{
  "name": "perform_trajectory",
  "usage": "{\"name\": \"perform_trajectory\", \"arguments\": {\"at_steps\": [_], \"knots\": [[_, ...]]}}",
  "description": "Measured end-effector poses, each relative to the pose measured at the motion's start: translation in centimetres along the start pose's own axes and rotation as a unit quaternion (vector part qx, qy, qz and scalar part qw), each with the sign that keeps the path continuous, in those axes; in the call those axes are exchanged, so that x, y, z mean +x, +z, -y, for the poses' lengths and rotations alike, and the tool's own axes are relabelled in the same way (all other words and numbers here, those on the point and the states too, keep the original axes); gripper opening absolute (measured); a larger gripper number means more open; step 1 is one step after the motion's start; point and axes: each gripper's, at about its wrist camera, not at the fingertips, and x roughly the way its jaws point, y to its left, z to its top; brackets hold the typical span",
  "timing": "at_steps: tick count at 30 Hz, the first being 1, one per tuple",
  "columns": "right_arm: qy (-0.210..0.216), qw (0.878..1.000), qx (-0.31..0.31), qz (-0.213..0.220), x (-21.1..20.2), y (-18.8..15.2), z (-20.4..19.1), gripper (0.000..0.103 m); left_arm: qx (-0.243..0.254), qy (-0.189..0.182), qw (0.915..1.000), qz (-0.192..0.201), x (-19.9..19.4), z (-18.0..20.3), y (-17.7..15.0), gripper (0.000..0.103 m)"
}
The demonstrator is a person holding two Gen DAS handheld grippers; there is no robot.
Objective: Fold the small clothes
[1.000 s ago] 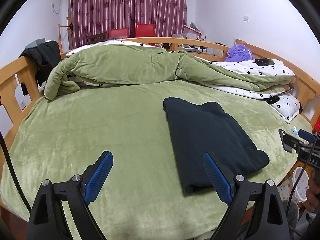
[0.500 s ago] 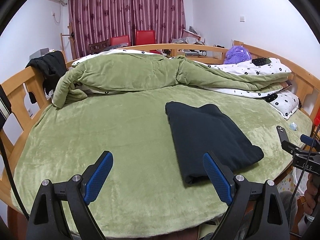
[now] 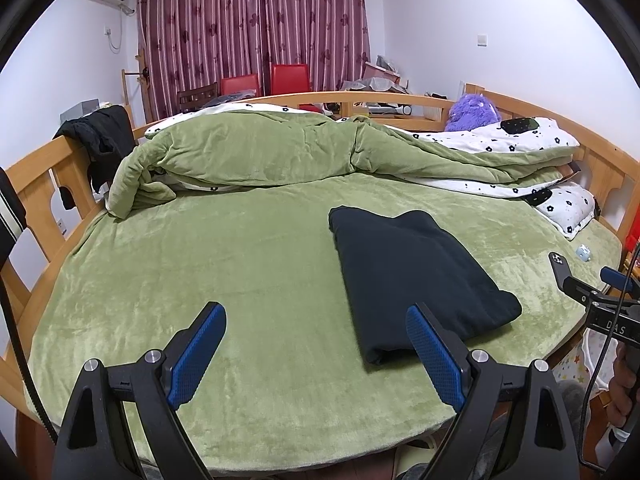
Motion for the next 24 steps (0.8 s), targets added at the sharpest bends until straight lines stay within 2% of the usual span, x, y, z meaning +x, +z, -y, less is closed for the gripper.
{"name": "perform_trajectory", "arguments": {"at_steps": [24], "knots": [[0.005,1.000,-0.002,0.008,-0.56,0.90,-0.70,0.096,-0.017,0.004,0.9998,-0.009,-0.17,-0.47,0.28,0.092]]}}
